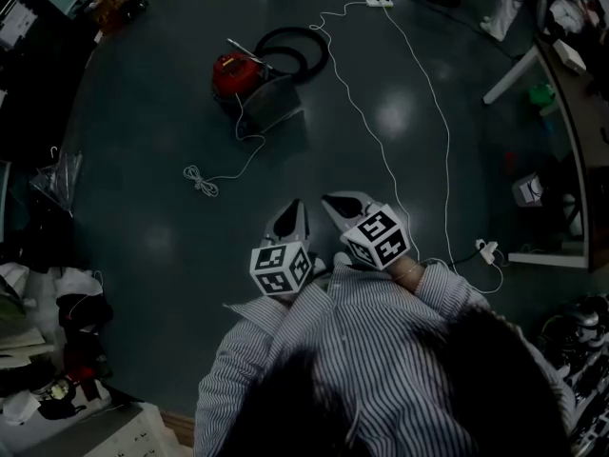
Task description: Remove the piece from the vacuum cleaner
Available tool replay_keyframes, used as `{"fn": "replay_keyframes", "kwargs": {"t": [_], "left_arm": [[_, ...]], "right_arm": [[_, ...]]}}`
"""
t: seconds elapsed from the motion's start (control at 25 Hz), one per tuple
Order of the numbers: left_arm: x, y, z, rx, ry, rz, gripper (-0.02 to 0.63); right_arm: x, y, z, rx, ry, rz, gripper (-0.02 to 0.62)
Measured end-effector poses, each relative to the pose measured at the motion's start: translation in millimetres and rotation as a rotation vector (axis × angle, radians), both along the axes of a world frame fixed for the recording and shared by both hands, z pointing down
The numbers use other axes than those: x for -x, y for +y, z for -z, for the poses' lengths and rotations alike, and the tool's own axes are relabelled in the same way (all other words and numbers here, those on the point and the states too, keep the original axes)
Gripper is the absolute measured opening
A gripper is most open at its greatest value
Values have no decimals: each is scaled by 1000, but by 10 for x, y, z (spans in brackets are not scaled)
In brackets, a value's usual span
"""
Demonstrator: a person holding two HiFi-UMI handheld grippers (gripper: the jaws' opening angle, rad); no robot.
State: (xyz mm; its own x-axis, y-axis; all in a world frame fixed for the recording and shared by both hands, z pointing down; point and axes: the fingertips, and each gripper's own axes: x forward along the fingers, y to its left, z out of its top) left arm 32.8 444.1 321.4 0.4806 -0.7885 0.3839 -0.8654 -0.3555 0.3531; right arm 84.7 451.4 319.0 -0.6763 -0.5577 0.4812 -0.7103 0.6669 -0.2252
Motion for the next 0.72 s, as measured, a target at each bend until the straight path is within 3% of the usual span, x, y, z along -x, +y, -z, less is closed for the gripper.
{"fn": "replay_keyframes", "kwargs": {"t": [0.4,0.72], "left_arm": [[-118,-216,4,-21,-2,11,-9],[-273,-349,-199,24,13,40,-9]], "right_arm": [[-163,-243,2,-14,-15,-19,2],[-476,-502,-137,4,-2,-61,2]]}}
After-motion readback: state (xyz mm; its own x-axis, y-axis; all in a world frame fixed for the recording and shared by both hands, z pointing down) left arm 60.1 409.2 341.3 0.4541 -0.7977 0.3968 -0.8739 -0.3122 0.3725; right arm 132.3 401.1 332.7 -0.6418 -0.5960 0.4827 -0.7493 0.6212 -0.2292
